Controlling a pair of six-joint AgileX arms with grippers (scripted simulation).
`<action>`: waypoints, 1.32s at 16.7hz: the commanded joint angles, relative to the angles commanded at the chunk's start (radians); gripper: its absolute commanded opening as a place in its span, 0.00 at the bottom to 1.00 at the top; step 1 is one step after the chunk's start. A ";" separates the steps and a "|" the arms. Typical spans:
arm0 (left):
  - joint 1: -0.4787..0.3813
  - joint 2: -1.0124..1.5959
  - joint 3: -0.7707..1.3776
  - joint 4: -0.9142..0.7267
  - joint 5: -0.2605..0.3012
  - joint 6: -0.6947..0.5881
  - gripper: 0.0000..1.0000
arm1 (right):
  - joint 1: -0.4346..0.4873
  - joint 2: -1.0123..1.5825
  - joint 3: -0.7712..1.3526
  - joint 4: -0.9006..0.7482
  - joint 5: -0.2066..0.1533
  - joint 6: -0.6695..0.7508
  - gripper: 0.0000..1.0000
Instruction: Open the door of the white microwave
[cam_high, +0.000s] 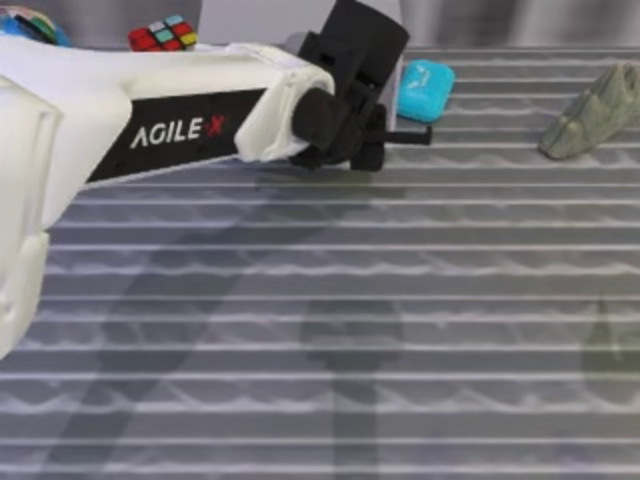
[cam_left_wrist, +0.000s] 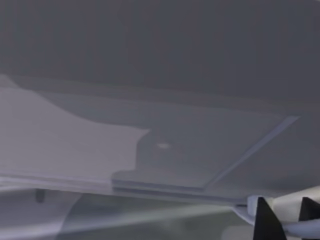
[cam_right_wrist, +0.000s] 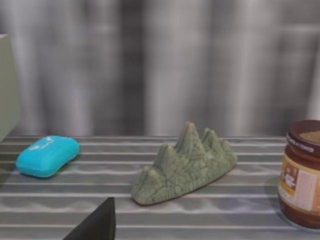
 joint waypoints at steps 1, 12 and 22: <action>0.000 0.000 0.000 0.000 0.000 0.000 0.00 | 0.000 0.000 0.000 0.000 0.000 0.000 1.00; 0.007 -0.035 -0.056 0.035 0.033 0.044 0.00 | 0.000 0.000 0.000 0.000 0.000 0.000 1.00; 0.008 -0.037 -0.061 0.037 0.035 0.047 0.00 | 0.000 0.000 0.000 0.000 0.000 0.000 1.00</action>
